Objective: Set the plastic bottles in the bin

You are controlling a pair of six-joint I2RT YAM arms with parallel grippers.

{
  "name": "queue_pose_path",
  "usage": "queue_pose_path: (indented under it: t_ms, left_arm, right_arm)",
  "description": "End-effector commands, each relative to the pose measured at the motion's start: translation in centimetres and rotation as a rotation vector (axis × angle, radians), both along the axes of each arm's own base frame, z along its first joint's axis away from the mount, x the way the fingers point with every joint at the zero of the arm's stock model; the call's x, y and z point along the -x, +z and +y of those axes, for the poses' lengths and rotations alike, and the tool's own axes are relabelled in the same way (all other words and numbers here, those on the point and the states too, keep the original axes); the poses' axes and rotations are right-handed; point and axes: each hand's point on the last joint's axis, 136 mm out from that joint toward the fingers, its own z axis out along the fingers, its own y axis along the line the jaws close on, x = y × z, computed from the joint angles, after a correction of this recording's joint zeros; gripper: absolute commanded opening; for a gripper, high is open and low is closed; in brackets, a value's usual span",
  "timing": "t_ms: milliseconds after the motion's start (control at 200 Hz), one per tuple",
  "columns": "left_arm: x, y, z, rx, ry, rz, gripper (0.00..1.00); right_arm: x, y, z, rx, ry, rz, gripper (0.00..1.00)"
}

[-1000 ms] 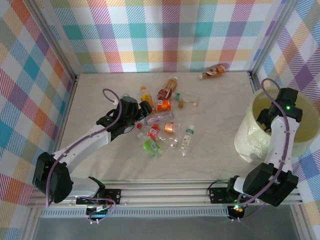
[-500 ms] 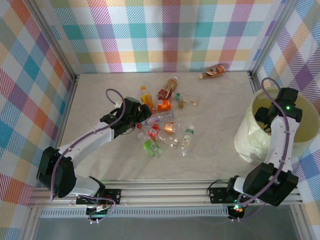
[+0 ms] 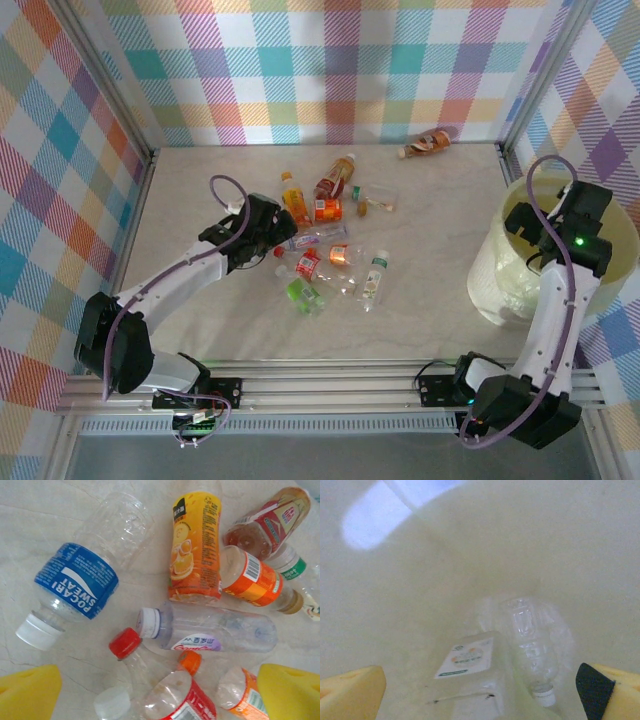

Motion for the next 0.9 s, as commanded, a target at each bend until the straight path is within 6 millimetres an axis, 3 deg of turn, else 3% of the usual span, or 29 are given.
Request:
queue_pose_path:
  t_ms: [0,145,265,335,480,585,680,785,895]
  left_arm:
    - [-0.4,0.8,1.5,-0.082,-0.055,0.02,1.0]
    - [-0.3,0.3,3.4,-0.13,-0.08,0.055,1.0]
    - [-0.2,-0.6,3.7,-0.148,-0.139,0.088,1.0]
    - [0.0,-1.3,4.1,-0.167,-0.158,0.119,1.0]
    - [0.1,-2.5,5.3,-0.166,-0.129,0.182,1.0]
    - [-0.2,-3.0,4.4,-0.118,-0.163,0.189,1.0]
    - [-0.5,-3.4,3.9,-0.111,-0.201,0.202,1.0]
    - [-0.8,-4.2,3.9,-0.127,-0.226,0.244,1.0]
    - [-1.2,-4.9,3.7,-0.138,-0.269,0.266,1.0]
  right_arm:
    - [-0.7,3.6,3.8,-0.092,0.111,-0.164,1.0]
    - [-0.5,5.9,4.9,-0.122,0.065,-0.264,1.0]
    - [-1.4,7.7,7.7,-0.178,0.133,-0.345,1.0]
    - [-2.4,8.7,11.4,-0.239,0.289,-0.394,1.0]
    - [-3.4,10.8,22.1,-0.437,0.735,-0.426,1.0]
    - [-3.7,10.1,27.3,-0.402,0.908,-0.362,1.0]
    - [-4.5,8.9,29.9,-0.423,0.958,-0.337,1.0]
    - [-5.0,7.3,31.5,-0.499,0.958,-0.308,1.0]
    - [-5.1,5.7,31.7,-0.543,0.923,-0.282,1.0]
